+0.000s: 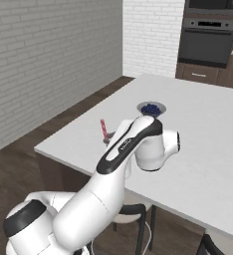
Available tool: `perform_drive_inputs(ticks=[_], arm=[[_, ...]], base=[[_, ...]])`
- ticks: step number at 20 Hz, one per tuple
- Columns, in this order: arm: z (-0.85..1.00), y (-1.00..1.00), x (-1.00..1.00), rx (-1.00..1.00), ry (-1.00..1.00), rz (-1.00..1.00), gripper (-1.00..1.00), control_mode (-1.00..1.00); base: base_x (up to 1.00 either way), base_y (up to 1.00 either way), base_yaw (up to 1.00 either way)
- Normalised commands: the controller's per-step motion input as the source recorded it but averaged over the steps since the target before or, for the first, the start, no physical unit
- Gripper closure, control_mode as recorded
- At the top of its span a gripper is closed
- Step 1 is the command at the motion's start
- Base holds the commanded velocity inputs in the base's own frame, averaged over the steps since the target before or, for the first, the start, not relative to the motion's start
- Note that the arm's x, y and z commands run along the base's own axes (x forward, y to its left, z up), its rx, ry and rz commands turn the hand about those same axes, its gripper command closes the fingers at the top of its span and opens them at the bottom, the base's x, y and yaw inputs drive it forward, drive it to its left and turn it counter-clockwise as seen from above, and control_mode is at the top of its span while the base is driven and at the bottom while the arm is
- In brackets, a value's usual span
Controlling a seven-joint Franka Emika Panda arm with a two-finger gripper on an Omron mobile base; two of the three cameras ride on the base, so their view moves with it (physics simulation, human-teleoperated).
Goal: Take a straw from the drawer in front and place it inside the glass cup on the dining counter.
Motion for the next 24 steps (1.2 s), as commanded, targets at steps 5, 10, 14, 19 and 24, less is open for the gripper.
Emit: perform_drive_inputs(ticks=[5, 10, 14, 19, 24], arm=[[-0.08, 0.00, 0.07, 0.00, 0.00, 0.00, 1.00, -1.00], [-0.10, 0.00, 0.09, 0.00, 0.00, 0.00, 1.00, -1.00], [-0.07, -0.01, 0.10, 0.00, 0.00, 0.00, 1.00, -1.00], [0.00, 0.00, 0.08, 0.00, 0.00, 0.00, 1.00, -1.00], [-0.02, 0.00, 0.04, 0.00, 0.00, 0.00, 1.00, -1.00]], base=[[0.00, 0.00, 0.00], [0.00, 0.00, 0.00], [0.00, 0.00, 0.00], [0.00, 0.00, 0.00], [0.00, 0.00, 0.00]])
